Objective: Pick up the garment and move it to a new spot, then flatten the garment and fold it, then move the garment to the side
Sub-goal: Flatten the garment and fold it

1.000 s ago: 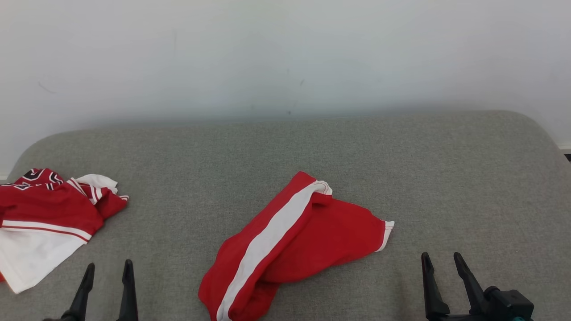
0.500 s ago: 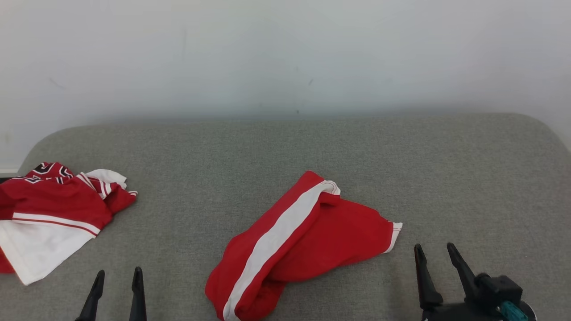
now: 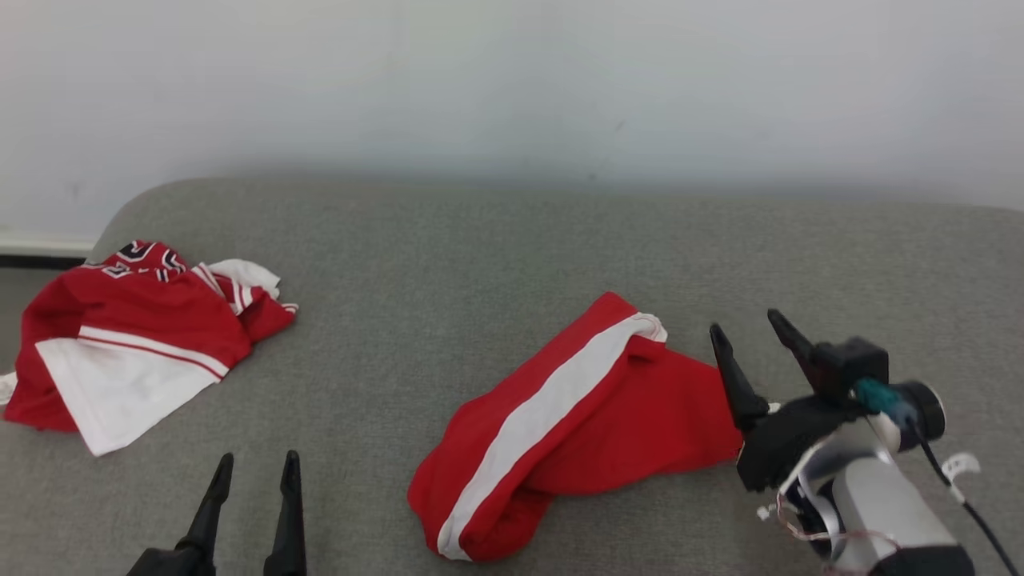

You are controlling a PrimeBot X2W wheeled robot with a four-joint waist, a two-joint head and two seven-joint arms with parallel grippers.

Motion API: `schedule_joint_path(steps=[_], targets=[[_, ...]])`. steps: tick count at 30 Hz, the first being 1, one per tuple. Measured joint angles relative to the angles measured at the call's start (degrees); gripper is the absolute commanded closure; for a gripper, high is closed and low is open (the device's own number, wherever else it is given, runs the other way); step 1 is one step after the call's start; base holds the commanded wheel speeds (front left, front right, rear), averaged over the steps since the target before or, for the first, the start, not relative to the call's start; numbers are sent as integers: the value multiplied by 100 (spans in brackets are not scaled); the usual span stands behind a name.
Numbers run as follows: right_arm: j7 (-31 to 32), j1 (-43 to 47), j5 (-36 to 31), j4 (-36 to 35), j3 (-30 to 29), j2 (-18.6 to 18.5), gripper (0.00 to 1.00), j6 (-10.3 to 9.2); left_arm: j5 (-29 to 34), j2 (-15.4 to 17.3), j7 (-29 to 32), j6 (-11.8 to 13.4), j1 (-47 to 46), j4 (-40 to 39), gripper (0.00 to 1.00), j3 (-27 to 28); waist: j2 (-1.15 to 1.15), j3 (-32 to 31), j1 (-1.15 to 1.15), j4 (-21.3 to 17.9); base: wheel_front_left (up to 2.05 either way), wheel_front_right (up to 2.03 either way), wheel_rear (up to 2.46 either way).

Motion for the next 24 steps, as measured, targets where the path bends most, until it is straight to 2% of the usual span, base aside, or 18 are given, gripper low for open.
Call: schedule_joint_path(steps=[11,24], targets=[[246,-1317,405,1530,494,-247,0,0,13,-102,0,-48,-430,189,0,-238,0,426,0,537,0,0,0],[708,-2096,1415,2924,1100,-330,0,0,-68,-181,0,-85,-733,336,0,-530,1,771,1,1039,0,0,0]])
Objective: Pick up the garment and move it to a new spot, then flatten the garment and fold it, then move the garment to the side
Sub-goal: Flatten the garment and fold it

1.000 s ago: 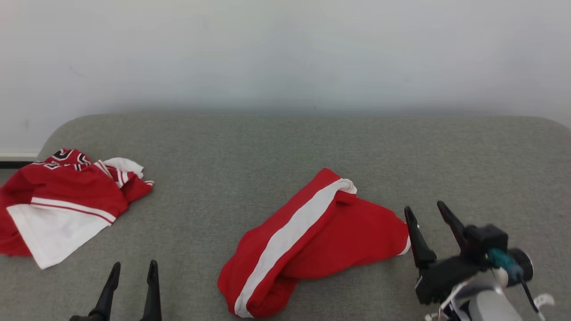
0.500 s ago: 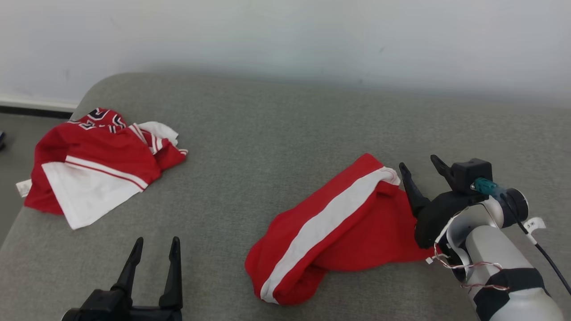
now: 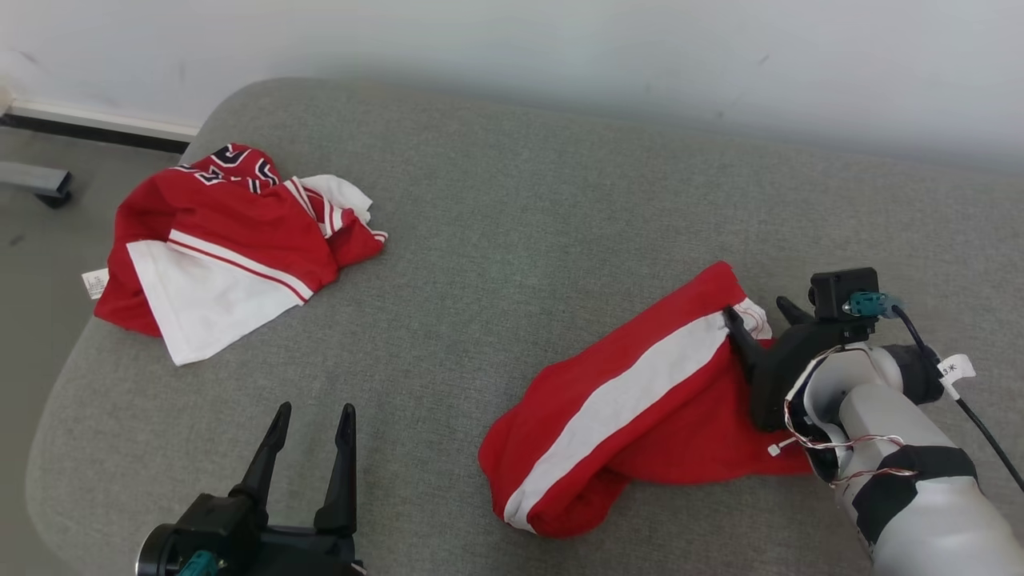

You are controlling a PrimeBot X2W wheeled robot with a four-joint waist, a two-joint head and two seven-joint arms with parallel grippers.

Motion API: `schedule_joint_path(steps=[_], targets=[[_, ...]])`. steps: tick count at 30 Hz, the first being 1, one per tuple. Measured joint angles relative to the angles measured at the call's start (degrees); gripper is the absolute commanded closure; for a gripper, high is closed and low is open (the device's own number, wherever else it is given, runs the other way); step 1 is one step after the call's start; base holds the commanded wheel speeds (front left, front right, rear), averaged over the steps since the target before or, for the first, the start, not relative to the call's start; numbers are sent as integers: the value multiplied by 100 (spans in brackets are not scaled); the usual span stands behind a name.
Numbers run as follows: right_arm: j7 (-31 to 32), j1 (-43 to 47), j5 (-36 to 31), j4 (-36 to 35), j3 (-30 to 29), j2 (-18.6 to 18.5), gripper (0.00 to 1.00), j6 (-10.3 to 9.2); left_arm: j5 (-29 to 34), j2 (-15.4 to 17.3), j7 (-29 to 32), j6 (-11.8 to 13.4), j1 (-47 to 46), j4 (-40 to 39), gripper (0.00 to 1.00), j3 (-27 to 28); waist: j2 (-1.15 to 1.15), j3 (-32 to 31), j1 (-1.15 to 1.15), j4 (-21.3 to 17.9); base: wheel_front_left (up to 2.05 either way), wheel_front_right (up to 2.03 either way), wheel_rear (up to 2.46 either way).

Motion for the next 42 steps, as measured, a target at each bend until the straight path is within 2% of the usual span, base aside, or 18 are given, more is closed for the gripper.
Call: schedule_joint_path(steps=[1,2,3,8,18,27,34,40,41,42], targets=[[56,-13,123,46,35,23,21,0,-12,0,0,0,-5,8,0,-3,0,14,0,20,0,0,0],[91,-14,223,76,67,56,69,0,-29,-1,0,0,-7,19,0,4,0,24,0,34,0,0,0],[103,-14,321,102,92,86,100,0,-34,0,0,0,-7,25,0,15,0,32,0,41,0,0,0],[140,-16,679,125,319,52,100,0,-38,9,0,0,0,60,0,76,0,6,0,-12,0,0,0],[-980,54,905,-270,688,-175,100,1,-36,52,0,-1,155,67,0,286,0,-196,-1,-297,0,0,0],[-1503,973,1028,-1325,749,-531,100,0,-12,46,0,-1,422,55,0,477,-1,-429,-1,-770,0,0,0],[-1553,2122,848,-2295,180,-699,100,0,-13,37,0,-1,566,51,0,534,0,-526,-1,-1130,0,0,0],[-1505,3301,516,-3274,-670,-737,100,0,-14,32,0,-1,591,66,0,525,-1,-591,-2,-1405,0,0,0],[-1392,3688,407,-3580,-996,-689,100,0,-13,30,0,-1,591,77,0,503,-1,-606,-2,-1459,0,0,0],[-1392,3688,407,-3580,-996,-689,100,0,-13,30,0,-1,591,77,0,503,-1,-606,-2,-1459,0,0,0]])
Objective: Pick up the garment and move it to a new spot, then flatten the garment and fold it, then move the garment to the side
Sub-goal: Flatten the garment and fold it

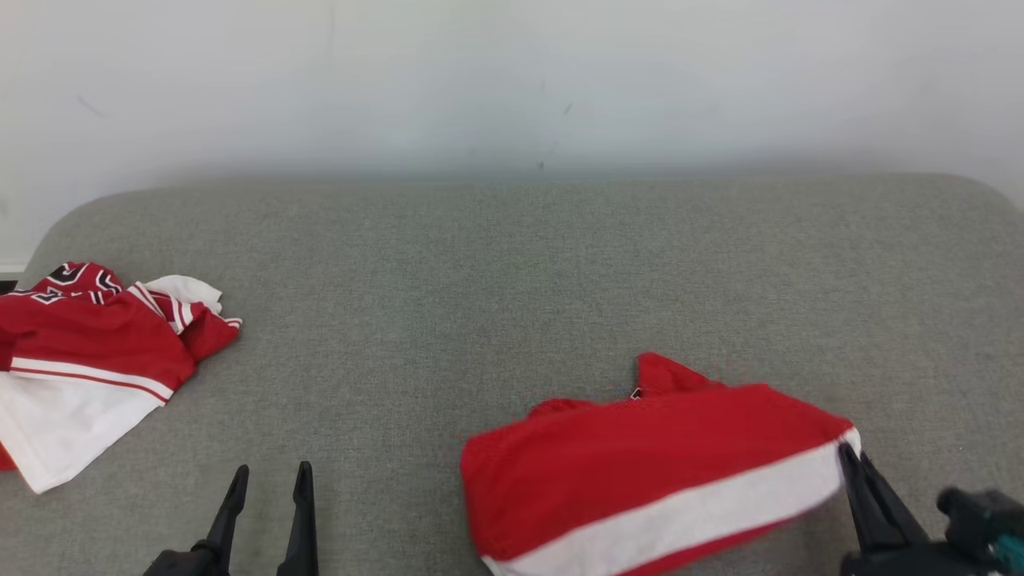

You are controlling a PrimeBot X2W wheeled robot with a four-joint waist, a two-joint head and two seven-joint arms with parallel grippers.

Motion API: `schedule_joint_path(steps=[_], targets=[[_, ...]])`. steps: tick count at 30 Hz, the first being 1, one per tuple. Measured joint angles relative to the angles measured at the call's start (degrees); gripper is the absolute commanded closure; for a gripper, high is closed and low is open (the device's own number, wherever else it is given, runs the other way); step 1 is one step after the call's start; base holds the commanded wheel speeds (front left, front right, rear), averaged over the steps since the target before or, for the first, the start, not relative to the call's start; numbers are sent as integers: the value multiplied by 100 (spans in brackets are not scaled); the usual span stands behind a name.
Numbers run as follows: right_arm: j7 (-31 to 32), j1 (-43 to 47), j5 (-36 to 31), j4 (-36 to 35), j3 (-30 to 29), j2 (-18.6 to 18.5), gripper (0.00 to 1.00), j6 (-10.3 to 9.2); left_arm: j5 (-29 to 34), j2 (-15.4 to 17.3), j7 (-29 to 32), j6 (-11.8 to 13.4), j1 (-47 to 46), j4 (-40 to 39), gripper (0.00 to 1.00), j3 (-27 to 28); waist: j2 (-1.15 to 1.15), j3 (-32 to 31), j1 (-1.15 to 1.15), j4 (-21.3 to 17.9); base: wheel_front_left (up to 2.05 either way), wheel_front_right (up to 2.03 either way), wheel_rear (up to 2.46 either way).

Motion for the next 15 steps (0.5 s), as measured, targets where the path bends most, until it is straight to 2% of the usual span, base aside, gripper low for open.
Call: schedule_joint_path(steps=[5,6,7,15], targets=[[320,802,-240,-448,-614,313,100,0,-1,-5,0,0,-4,31,0,-89,0,-17,0,-23,0,0,0],[374,892,-307,-492,-687,378,44,0,-1,-4,0,0,-4,46,0,-100,0,-24,0,-23,0,0,0],[404,963,-391,-547,-738,431,0,0,-1,-4,0,0,-4,58,0,-113,0,-32,0,-20,0,0,0],[275,1225,-907,-1021,-1199,835,0,0,-23,26,0,0,49,116,0,-154,0,-205,0,15,0,0,0]])
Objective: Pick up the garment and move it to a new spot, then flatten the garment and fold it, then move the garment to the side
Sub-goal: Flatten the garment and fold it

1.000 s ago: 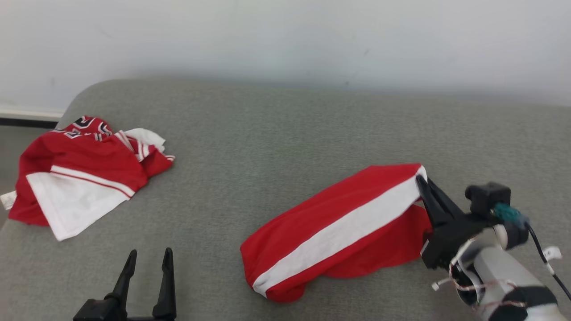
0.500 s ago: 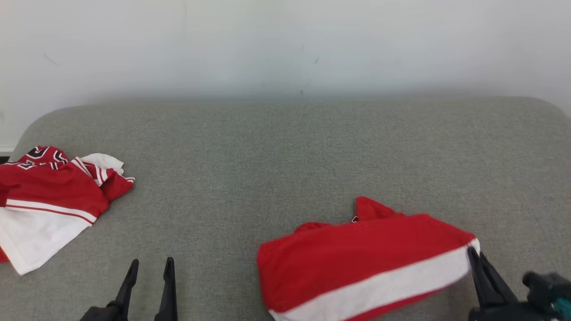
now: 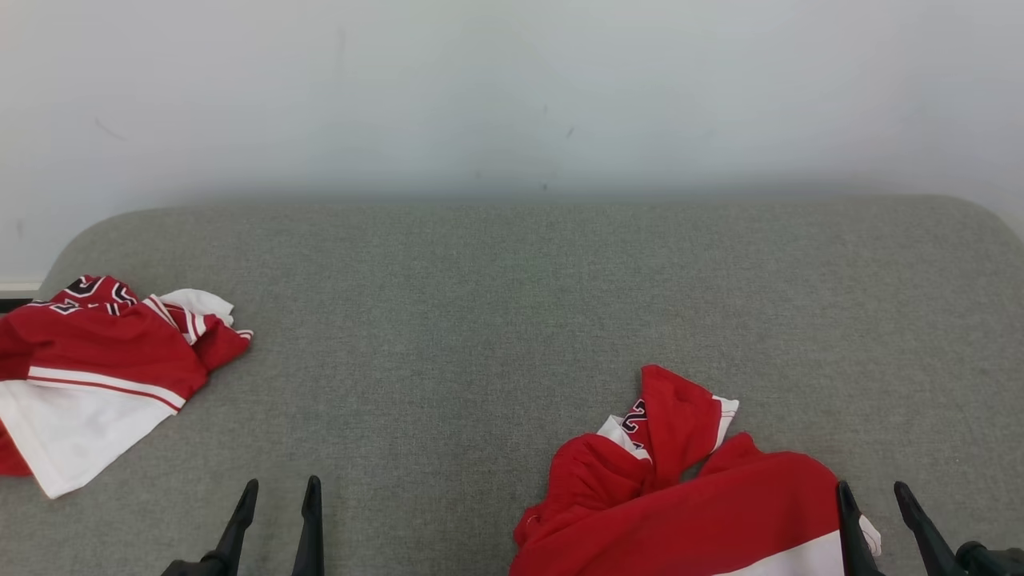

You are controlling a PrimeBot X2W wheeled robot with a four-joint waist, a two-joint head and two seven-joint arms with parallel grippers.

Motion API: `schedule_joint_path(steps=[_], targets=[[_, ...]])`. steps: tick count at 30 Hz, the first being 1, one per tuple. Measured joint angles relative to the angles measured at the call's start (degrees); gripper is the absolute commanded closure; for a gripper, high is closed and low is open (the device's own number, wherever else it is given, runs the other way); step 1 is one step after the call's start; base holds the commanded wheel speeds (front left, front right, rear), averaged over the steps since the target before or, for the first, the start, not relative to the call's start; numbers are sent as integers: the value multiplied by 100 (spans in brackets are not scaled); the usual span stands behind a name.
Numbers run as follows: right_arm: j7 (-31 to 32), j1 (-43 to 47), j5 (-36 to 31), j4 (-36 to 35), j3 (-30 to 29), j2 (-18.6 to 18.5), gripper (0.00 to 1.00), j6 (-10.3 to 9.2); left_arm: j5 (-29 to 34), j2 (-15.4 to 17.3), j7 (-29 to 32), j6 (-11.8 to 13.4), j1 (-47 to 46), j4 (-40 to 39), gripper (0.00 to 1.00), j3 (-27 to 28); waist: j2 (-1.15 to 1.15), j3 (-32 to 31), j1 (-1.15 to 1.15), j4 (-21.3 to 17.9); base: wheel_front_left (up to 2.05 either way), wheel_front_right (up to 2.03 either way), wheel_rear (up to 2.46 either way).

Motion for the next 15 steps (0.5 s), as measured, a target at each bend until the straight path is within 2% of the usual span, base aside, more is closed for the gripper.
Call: schedule_joint_path(steps=[9,15], targets=[[-234,74,-256,-388,-56,328,0,0,1,32,0,0,65,-23,0,-125,0,-105,0,28,0,0,0],[-259,117,-309,-404,12,454,0,0,-35,123,0,0,92,48,0,-913,0,-103,1,-2,0,0,0]])
